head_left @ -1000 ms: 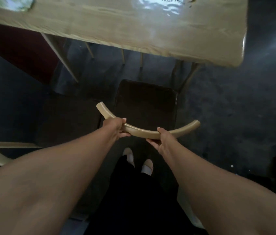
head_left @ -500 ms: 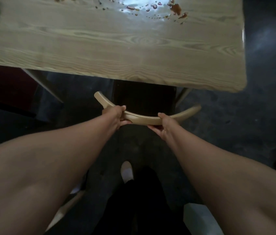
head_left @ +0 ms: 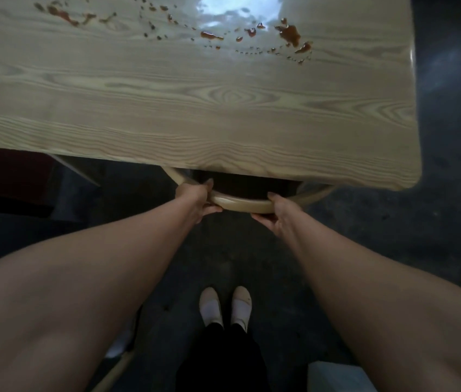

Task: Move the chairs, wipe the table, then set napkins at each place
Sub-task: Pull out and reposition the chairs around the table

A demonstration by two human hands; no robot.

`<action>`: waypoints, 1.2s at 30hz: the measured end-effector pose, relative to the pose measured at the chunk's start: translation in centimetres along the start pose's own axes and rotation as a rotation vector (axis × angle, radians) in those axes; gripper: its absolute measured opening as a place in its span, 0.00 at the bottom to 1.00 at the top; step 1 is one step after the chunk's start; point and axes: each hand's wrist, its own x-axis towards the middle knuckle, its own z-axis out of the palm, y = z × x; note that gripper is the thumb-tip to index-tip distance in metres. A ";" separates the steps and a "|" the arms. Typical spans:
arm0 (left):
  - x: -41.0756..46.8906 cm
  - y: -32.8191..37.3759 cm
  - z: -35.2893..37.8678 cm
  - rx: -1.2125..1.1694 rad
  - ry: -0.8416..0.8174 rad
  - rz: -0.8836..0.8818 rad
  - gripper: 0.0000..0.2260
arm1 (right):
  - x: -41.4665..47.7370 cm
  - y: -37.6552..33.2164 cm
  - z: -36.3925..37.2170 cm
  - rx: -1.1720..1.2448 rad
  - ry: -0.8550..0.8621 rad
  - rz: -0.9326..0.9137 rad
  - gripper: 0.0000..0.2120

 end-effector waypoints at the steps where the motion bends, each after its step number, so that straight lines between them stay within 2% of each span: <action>1: 0.0 0.0 0.0 0.013 0.002 0.015 0.14 | -0.1 -0.1 0.0 -0.002 0.003 0.018 0.26; 8: -0.3 0.3 0.2 0.002 0.014 0.008 0.09 | -1.0 -1.2 0.3 -0.004 0.000 0.116 0.22; 14: -1.6 -0.5 -0.3 -0.004 0.031 0.050 0.16 | -2.9 -0.6 0.3 -0.075 -0.044 0.099 0.21; 19: -3.5 -1.0 -2.9 0.024 0.018 0.113 0.15 | -6.5 0.5 1.5 -0.107 -0.095 0.115 0.19; 20: -4.2 -1.1 -3.7 0.036 0.028 0.144 0.15 | -7.6 1.0 2.0 -0.125 -0.110 0.127 0.19; 24: -6.6 -2.2 -7.5 0.148 0.059 0.220 0.25 | -11.0 3.9 4.0 -0.251 -0.171 0.154 0.22; 26: -7.7 -3.1 -9.9 0.165 0.051 0.228 0.23 | -12.6 5.7 4.9 -0.344 -0.225 0.155 0.22; 30: -10.2 -5.3 -15.1 0.165 0.051 0.213 0.16 | -15.7 9.3 6.1 -0.430 -0.269 0.159 0.12; 36: -12.4 -10.8 -25.2 0.198 0.074 0.184 0.14 | -19.8 17.9 8.5 -0.573 -0.297 0.186 0.17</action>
